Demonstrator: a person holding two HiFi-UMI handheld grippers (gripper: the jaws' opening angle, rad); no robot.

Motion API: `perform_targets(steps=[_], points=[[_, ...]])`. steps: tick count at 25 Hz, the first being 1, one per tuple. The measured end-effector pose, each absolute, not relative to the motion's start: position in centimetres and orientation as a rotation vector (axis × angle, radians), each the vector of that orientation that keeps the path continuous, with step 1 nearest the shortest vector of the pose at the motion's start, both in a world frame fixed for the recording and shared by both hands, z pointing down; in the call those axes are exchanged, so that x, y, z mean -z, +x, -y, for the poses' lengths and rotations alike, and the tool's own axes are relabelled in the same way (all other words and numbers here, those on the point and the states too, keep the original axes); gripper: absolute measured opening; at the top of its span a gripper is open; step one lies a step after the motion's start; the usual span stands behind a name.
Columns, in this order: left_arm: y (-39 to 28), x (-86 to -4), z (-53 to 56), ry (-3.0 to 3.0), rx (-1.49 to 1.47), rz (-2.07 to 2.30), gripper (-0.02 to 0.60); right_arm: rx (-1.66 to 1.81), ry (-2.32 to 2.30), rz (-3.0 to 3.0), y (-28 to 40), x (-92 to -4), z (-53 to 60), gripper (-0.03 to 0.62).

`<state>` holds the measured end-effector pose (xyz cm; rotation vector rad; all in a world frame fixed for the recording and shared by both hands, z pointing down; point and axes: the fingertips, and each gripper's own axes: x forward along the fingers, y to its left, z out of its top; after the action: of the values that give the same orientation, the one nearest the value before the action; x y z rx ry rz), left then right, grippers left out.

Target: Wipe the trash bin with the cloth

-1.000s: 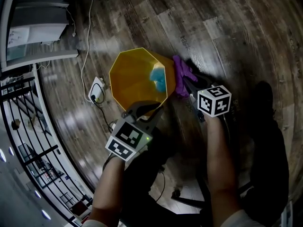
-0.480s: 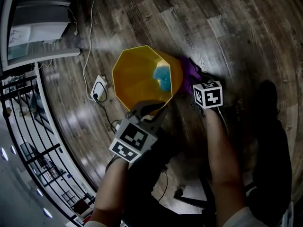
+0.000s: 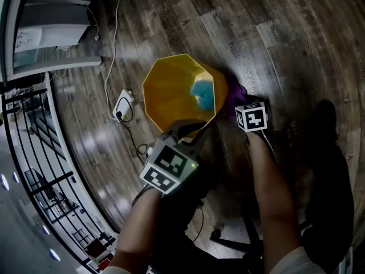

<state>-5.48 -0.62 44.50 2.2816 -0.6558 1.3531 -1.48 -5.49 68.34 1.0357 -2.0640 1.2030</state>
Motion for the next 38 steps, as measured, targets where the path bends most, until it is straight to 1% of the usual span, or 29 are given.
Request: perform_targets(steps=[3, 8, 12, 16, 19, 24, 27, 32, 33, 35, 37, 38], points=[[-5.8, -44.6, 0.6, 2.283, -1.362, 0.679, 0.02, -1.168, 1.059, 2.079, -0.4, -66.7, 5.9, 0.089], [-5.7, -44.8, 0.0, 2.281, -1.337, 0.672, 0.028, -1.188, 1.176, 2.13, 3.2, -61.6, 6.0, 0.089], [-5.5, -43.2, 0.0, 2.335, -1.348, 0.656, 0.083, -1.205, 1.253, 2.202, 4.8, -56.6, 5.3, 0.089], [-6.8, -43.0, -1.3, 2.356, -1.477, 0.574, 0.146, -1.259, 1.291, 2.294, 4.2, -51.5, 4.0, 0.089], [-8.3, -44.0, -2.1, 2.328, -1.564, 0.547, 0.161, -1.314, 1.302, 2.352, 3.3, -48.5, 2.8, 0.089], [-9.1, -45.4, -2.0, 2.3, -1.638, 0.541, 0.161, -1.407, 1.339, 2.41, 1.8, -44.0, 1.3, 0.089], [-9.3, -45.9, -1.9, 2.272, -1.615, 0.551, 0.161, -1.408, 1.351, 2.46, 1.0, -41.2, 0.8, 0.089], [-8.9, -46.3, -1.8, 2.264, -1.604, 0.532, 0.156, -1.405, 1.36, 2.467, 0.1, -40.4, 0.6, 0.089], [-8.8, -46.3, -1.7, 2.264, -1.603, 0.535, 0.134, -1.409, 1.363, 2.463, 0.0, -40.5, 0.6, 0.089], [-8.4, -46.2, -1.7, 2.262, -1.587, 0.537, 0.062, -1.412, 1.374, 2.457, -0.1, -40.6, 0.5, 0.089], [-8.0, -46.2, -1.8, 2.26, -1.575, 0.525, 0.032, -1.414, 1.392, 2.448, 0.0, -40.7, 0.5, 0.089], [-7.7, -46.1, -1.8, 2.257, -1.562, 0.518, 0.032, -1.417, 1.4, 2.444, 0.1, -40.7, 0.5, 0.089]])
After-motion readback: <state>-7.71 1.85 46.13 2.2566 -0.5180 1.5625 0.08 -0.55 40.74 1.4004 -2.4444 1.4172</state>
